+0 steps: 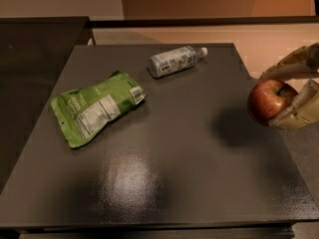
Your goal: Pick apple
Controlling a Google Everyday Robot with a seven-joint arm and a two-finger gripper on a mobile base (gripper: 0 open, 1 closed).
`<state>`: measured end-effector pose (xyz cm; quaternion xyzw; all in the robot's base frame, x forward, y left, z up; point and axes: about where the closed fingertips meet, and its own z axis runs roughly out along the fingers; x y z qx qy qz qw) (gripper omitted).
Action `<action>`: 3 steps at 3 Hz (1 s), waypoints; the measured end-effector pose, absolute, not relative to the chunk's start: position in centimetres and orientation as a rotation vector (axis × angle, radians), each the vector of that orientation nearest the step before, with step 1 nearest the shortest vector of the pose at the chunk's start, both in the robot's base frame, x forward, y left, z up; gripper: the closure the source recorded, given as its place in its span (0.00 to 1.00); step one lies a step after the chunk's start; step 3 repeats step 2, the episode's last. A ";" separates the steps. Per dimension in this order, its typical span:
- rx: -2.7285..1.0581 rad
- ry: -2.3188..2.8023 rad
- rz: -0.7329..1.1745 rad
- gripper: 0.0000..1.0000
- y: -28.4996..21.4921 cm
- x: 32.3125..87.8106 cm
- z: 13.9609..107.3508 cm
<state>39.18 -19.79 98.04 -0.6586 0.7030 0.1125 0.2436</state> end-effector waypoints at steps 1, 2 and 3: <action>-1.726 1.857 0.252 1.00 -18.2 41.9 103.9; -1.726 1.857 0.252 1.00 -18.2 41.9 103.9; -1.726 1.857 0.252 1.00 -18.2 41.9 103.9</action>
Offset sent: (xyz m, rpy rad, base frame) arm 0.0376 0.0203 0.0734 0.0647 -0.0802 -0.0252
